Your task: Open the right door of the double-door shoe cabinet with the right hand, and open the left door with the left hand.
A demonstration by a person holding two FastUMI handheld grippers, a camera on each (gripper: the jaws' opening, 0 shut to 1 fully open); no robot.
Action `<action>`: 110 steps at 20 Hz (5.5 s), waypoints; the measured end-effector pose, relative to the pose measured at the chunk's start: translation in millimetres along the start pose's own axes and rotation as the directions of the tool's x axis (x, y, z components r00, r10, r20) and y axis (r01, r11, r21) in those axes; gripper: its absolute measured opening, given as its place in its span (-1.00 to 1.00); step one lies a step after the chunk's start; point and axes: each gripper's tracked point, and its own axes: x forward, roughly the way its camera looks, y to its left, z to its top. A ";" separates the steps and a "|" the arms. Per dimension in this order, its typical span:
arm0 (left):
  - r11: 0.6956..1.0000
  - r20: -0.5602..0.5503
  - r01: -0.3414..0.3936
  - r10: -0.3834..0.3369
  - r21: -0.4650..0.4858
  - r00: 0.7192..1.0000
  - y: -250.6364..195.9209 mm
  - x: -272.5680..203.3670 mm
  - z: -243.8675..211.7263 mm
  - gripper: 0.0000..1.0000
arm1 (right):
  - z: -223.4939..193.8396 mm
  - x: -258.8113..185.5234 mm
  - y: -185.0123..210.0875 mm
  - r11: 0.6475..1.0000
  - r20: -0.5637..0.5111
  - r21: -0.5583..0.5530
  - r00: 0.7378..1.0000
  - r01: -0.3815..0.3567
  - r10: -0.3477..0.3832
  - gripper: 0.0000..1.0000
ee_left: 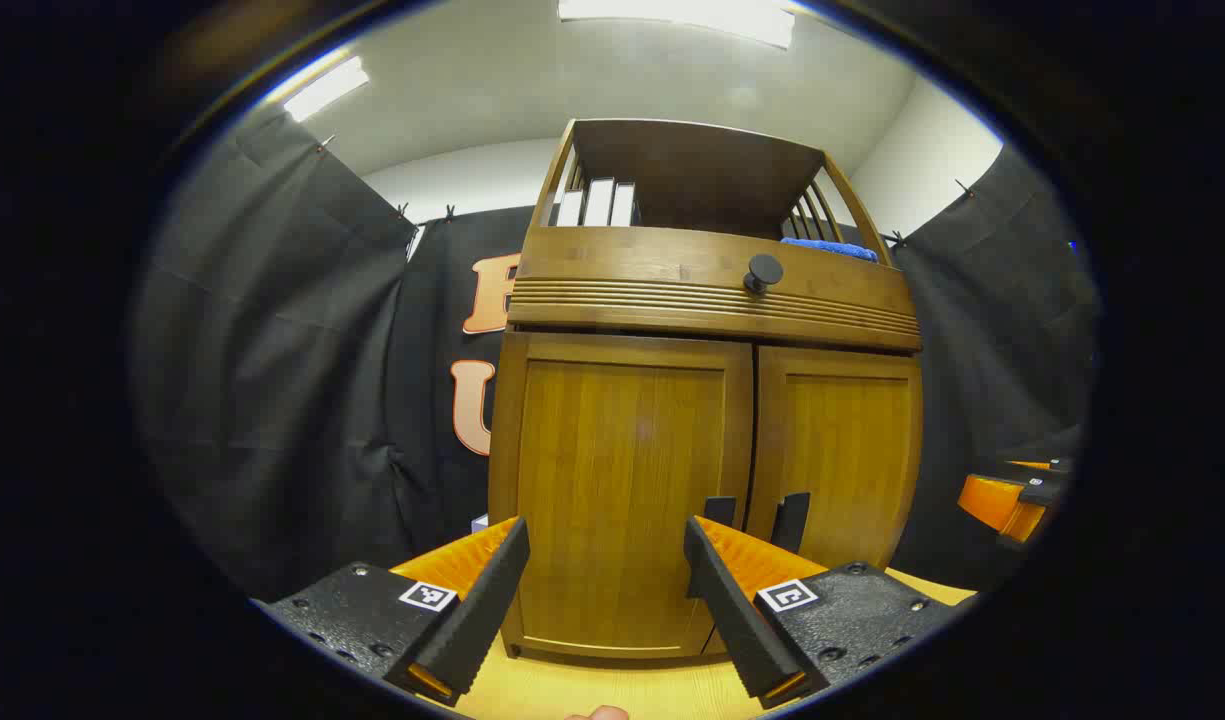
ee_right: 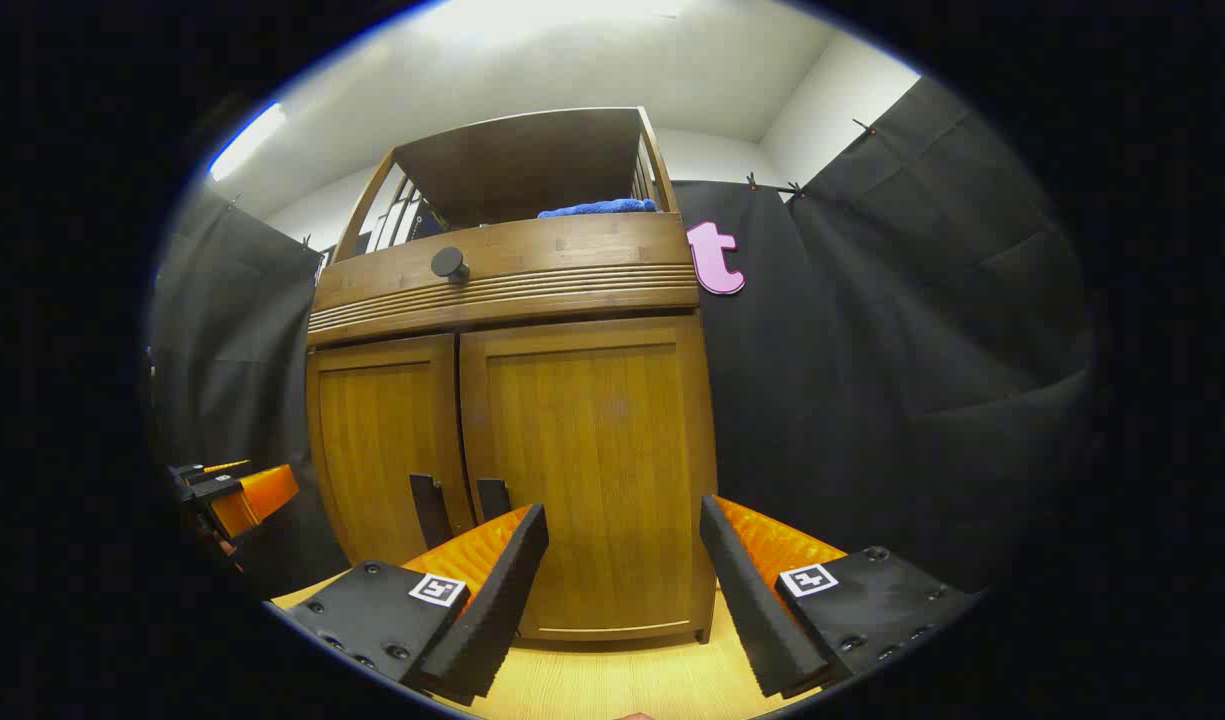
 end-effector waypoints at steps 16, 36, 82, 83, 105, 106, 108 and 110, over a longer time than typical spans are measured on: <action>1.000 0.026 -0.016 0.016 0.012 1.000 0.3 -4.4 3.1 0.83 | -2.4 -16.6 3.0 1.000 -0.003 0.011 1.000 -0.007 0.007 0.97; 1.000 0.037 -0.010 0.009 0.028 0.999 0.4 -5.6 3.3 0.82 | 8.3 38.4 66.7 0.987 0.046 -0.013 0.986 -0.161 0.162 0.97; 0.991 0.050 -0.134 0.133 0.027 0.990 15.8 -6.6 4.4 0.82 | -106.2 165.6 131.8 0.970 -0.209 0.038 0.947 -0.241 0.244 -0.31; 0.991 0.049 -0.133 0.131 0.026 0.990 15.0 -6.8 4.2 0.82 | -103.5 165.8 133.3 0.968 -0.209 0.046 0.945 -0.247 0.251 -0.26; 0.997 0.054 -0.077 0.076 0.022 0.996 1.5 -6.0 2.8 0.82 | -87.7 98.6 103.6 0.943 -0.227 0.028 0.916 -0.333 0.330 -0.27; 0.997 0.055 -0.070 0.069 0.021 0.996 -0.4 -5.2 2.3 0.83 | -87.2 94.9 100.0 0.942 -0.223 0.031 0.917 -0.334 0.332 -0.27; 0.998 0.053 -0.054 0.053 0.019 0.997 -4.7 -5.4 1.9 0.83 | -84.2 89.1 94.2 0.943 -0.211 0.037 0.920 -0.331 0.332 -0.27; 0.999 0.047 -0.038 0.038 0.018 0.998 -7.9 -4.6 0.1 0.83 | -83.0 84.3 87.3 0.946 -0.204 0.033 0.924 -0.323 0.322 -0.27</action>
